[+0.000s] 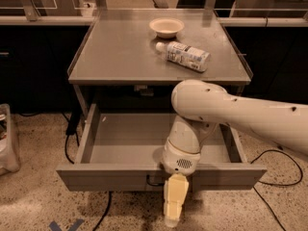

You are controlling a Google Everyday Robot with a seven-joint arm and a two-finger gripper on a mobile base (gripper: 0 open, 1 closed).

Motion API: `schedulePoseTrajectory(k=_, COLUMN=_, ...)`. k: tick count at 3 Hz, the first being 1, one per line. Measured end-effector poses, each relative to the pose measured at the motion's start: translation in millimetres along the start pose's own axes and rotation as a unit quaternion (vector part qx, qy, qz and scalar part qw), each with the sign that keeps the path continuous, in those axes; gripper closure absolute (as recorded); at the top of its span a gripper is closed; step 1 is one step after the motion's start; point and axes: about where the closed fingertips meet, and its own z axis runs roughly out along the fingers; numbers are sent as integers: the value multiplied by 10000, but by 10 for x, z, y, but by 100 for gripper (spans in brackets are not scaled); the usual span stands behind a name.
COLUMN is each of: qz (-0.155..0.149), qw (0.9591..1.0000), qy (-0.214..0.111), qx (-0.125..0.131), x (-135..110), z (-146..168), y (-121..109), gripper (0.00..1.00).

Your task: Open top drawer

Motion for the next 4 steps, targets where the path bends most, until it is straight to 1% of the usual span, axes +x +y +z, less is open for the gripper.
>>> schedulePoseTrajectory(k=1, qz=24, qw=9997, qy=57, qx=-241, x=-9, z=29, y=167, gripper=0)
schedulePoseTrajectory(k=2, qz=45, qw=9998, qy=101, qx=-186, x=3, z=-19, y=174, gripper=0)
schedulePoseTrajectory(k=3, qz=171, qw=9991, qy=367, qx=159, x=80, z=-321, y=221, gripper=0)
schedulePoseTrajectory(k=4, qz=456, qw=9946, qy=564, qx=749, x=244, z=-704, y=346, gripper=0)
